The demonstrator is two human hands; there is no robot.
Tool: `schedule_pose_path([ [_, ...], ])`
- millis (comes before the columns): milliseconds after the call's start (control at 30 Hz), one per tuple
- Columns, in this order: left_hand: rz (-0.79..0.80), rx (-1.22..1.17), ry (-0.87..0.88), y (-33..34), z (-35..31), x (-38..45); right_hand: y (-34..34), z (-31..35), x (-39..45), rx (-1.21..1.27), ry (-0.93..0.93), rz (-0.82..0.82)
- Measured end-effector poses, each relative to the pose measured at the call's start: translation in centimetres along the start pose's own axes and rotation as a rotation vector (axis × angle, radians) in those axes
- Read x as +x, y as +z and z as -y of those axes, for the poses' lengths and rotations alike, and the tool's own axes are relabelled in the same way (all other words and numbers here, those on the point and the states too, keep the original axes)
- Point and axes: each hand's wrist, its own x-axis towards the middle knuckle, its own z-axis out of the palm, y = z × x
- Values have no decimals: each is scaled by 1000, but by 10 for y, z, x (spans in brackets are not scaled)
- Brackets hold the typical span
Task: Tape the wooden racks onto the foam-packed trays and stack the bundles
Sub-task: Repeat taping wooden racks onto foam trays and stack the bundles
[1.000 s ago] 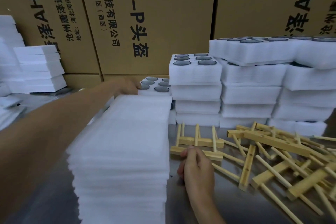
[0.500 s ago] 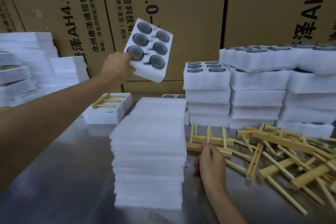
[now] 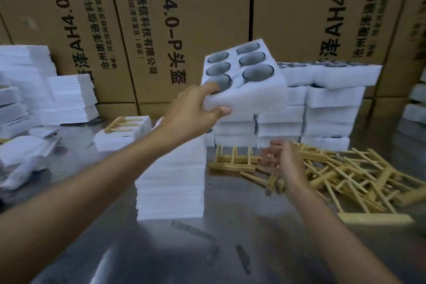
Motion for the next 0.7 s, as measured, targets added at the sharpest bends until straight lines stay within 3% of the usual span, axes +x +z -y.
schedule_pose_path([
  [67,77,-26,6,23,-13,-29,-29,22,-6,80,7,-24],
  [233,260,-12,46,59,-24,-102,-91,27,-24,-34,69,-11],
  [333,348,37,73,70,-24,-138,-111,9,-27,-55,156,102],
  [433,412,149,83,76,-23,-165,-114,-14,-34,-183,234,338],
  [500,435,216,68,80,-21,-177,-108,-26,-39,-310,222,408],
  [700,586,388,-45,82,-11,-180,-85,-37,-48,-412,201,307],
])
